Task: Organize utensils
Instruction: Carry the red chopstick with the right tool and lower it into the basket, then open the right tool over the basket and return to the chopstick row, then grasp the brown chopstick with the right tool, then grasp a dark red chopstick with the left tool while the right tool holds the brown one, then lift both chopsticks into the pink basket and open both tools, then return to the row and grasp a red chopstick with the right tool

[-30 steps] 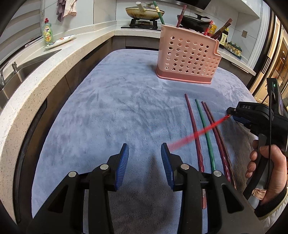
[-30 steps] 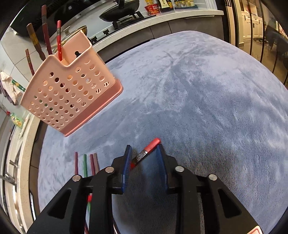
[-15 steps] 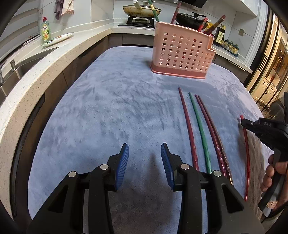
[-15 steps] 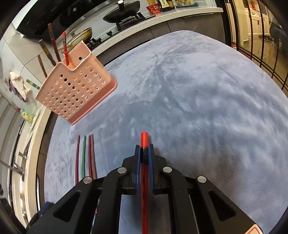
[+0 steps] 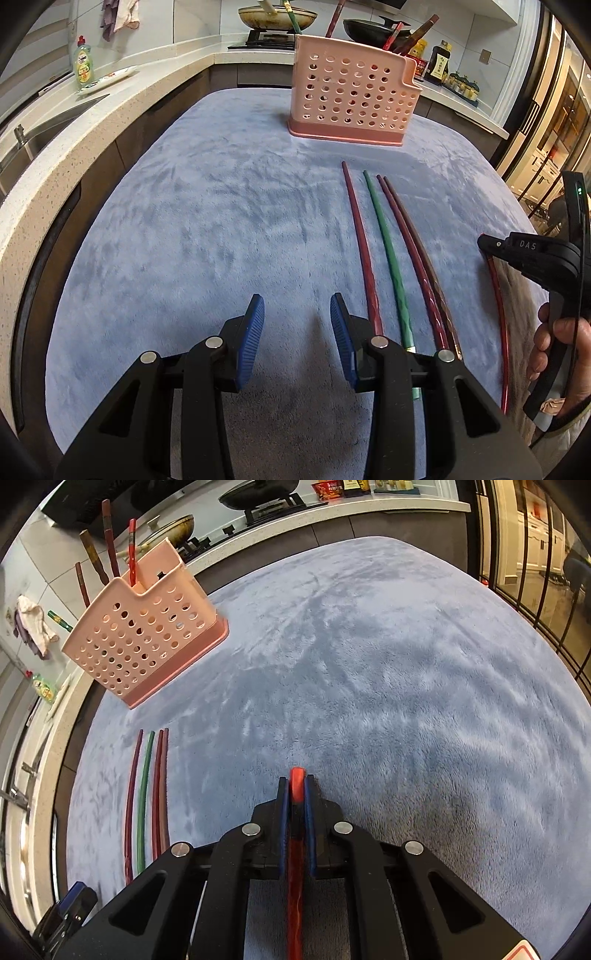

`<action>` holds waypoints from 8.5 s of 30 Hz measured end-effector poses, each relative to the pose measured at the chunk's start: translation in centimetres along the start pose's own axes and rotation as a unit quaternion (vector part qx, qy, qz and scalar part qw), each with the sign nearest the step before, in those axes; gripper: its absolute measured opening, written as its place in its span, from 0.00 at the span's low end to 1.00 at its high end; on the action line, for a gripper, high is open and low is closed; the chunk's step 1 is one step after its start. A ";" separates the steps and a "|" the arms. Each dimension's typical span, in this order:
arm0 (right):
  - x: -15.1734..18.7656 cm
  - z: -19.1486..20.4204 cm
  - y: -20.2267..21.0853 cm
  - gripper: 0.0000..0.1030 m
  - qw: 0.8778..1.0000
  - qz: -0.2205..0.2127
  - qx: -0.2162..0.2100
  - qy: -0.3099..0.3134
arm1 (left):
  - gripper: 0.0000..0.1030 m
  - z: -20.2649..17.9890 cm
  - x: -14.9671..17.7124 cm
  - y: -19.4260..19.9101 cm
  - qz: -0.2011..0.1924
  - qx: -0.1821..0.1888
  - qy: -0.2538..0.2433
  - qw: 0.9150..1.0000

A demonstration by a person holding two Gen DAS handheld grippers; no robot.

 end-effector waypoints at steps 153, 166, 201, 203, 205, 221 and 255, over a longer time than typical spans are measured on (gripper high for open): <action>11.5 4.8 9.0 0.06 0.990 -0.036 -0.079 0.108 | 0.68 -4.0 3.6 1.3 -0.014 -0.010 -0.044 0.999; 11.7 4.5 9.1 0.07 0.990 -0.035 -0.081 0.107 | 0.34 -4.2 4.2 0.0 -0.005 -0.016 -0.049 0.999; -8.1 9.3 18.5 0.07 0.963 -0.223 -0.134 0.074 | 0.07 -2.4 -16.1 8.3 -0.157 0.028 0.009 0.987; -9.6 10.0 18.7 0.07 0.960 -0.232 -0.140 0.070 | 0.07 -2.5 -17.6 8.2 -0.163 0.029 0.011 0.986; -11.4 10.7 18.9 0.07 0.957 -0.242 -0.150 0.063 | 0.07 -2.5 -19.6 8.1 -0.173 0.031 0.013 0.984; -26.6 17.9 16.9 0.07 0.925 -0.336 -0.176 0.032 | 0.07 -3.1 -35.2 8.5 -0.301 0.021 0.013 0.953; -20.3 17.0 16.7 0.29 0.934 -0.295 -0.180 0.089 | 0.53 -1.2 -29.1 6.2 -0.255 -0.005 0.008 0.967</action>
Point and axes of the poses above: each gripper's, at about its wrist camera, not at the fingertips, and y roughly against the way its jaws point, z to its left, x to its underside, the point moved 8 cm from there along -y, roughly the way its jaws point, and after that the axes turned 15 degrees about -z, right-handed, at the moved point
